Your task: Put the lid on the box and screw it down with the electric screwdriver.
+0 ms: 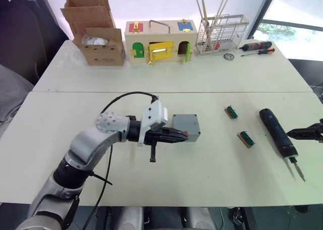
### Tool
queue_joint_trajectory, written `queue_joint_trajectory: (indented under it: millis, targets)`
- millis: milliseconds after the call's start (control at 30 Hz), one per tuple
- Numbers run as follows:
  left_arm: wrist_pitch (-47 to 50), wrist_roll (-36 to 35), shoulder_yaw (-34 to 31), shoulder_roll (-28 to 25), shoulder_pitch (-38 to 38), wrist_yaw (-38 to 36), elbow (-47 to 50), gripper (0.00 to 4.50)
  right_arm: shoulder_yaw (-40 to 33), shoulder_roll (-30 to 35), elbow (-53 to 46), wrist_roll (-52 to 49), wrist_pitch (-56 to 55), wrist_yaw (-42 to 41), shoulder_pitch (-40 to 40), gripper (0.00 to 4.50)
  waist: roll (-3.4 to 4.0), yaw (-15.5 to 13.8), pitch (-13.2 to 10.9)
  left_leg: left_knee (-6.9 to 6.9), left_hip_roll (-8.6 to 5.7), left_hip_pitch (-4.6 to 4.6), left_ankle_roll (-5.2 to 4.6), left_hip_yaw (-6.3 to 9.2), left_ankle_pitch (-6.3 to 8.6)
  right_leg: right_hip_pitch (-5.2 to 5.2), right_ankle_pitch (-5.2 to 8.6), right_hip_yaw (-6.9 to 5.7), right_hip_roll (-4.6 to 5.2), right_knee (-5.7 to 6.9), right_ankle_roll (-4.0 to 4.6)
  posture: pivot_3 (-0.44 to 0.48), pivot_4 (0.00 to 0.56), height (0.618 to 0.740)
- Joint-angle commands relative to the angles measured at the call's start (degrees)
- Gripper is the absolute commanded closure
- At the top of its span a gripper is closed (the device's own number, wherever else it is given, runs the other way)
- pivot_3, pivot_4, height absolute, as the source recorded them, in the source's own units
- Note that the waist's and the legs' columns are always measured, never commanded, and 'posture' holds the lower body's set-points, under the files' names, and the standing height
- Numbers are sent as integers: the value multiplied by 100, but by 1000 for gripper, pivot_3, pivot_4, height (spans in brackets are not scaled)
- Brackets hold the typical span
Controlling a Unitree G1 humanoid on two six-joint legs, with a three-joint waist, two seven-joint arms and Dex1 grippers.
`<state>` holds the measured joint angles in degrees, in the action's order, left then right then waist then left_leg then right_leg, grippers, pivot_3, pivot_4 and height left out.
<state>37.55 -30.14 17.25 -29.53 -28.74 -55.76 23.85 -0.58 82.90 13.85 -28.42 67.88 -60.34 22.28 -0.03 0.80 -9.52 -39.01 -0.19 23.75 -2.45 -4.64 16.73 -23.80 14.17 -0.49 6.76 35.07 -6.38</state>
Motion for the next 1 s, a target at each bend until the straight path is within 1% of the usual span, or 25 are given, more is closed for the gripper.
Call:
queue_joint_trajectory:
  millis: [33, 100, 167, 300, 367, 500, 700, 767, 800, 867, 900, 933, 967, 1000]
  targets:
    - [101, -92, -57, 1, 42, 135, 472, 4401, 736, 74, 565, 594, -289, -549, 634, 168, 5, -20, 1, -3, -1, 15, 0, 0, 0, -12, 0, 0, 1, 1, -1, 0, 150, 729]
    - [169, -143, -71, -30, 171, 188, 593, 4401, 1219, -103, 961, 941, -416, -842, 1127, 168, 10, -18, 2, -14, -4, 47, 1, -1, -1, -42, -2, -4, 1, 6, -2, 0, 150, 729]
    - [261, -140, -77, -14, 280, 335, 684, 4401, 1689, -195, 1319, 1371, -797, -1233, 1400, 168, 8, -15, 1, -17, -6, 60, 9, -3, -6, -54, -3, -4, 1, 7, -4, 0, 150, 729]
    - [395, -205, -131, 13, 380, 500, 789, 4401, 2224, -478, 2003, 1955, -1106, -1805, 1920, 168, 11, -21, -1, -18, -9, 62, 11, -3, -8, -54, -4, -10, -10, 9, -5, 0, 150, 729]
    - [409, -200, -129, -14, 415, 529, 811, 4401, 2381, -598, 2210, 2150, -1181, -2055, 2082, 168, 12, -19, -1, -19, -11, 62, 11, -4, -9, -54, -4, -10, -11, 11, -7, 0, 150, 729]
    - [489, -243, -180, -65, 494, 632, 897, 4401, 2620, -950, 2705, 2539, -1329, -2295, 2351, 168, 11, -17, -1, -21, -11, 61, 29, -3, -20, -54, -9, -10, -18, 14, -16, 0, 150, 729]
    - [606, -306, -247, -113, 609, 834, 1039, 4401, 2796, -1430, 3479, 3142, -1803, -2330, 2484, 168, 6, -20, -1, -23, -9, 57, 44, -1, -29, -52, -22, -10, -25, 21, -39, 0, 150, 729]
    - [644, -338, -283, -123, 649, 893, 1074, 4401, 2782, -1658, 3877, 3378, -2098, -2091, 2591, 919, 2, -15, 0, -28, -8, 56, 46, 3, -31, -45, -25, -10, -27, 21, -43, 0, 150, 729]
    - [650, -340, -287, -133, 660, 918, 1074, 4401, 2760, -1777, 4075, 3463, -2184, -1995, 2673, 1074, -11, -11, 4, -30, -8, 52, 46, 2, -31, -39, -26, -10, -27, 20, -44, 0, 150, 729]
    - [660, -339, -287, -157, 680, 961, 1089, 4401, 2738, -1947, 4370, 3600, -2293, -1973, 2825, 1674, -29, -1, 1, -31, -8, 16, 45, 2, -30, 2, -23, -10, -27, 13, -38, 0, 150, 729]
    - [670, -346, -296, -167, 686, 979, 1098, 4401, 2758, -1996, 4468, 3685, -2377, -2006, 2867, 2021, -30, 3, 0, -31, -8, -2, 45, 2, -29, 20, -17, -11, -27, 6, -27, 0, 150, 729]
    - [685, -360, -314, -181, 696, 998, 1114, 4401, 2800, -2030, 4551, 3782, -2455, -2090, 2882, 2513, -32, 5, 1, -29, -8, -27, 34, 2, -20, 47, -16, -11, -26, 0, -25, 0, 150, 729]
    - [692, -369, -325, -192, 701, 1014, 1121, 4401, 2837, -2049, 4615, 3880, -2535, -2156, 2883, 2687, -35, 5, 3, -28, -8, -32, 13, 3, -8, 54, -15, -10, -25, -3, -24, 0, 150, 729]
    - [692, -372, -335, -201, 704, 1024, 1117, 4401, 2847, -2072, 4677, 3959, -2593, -2192, 2887, 2689, -38, -1, 5, -28, -8, -33, 15, 3, -9, 54, -15, -10, -24, -2, -24, 0, 150, 729]
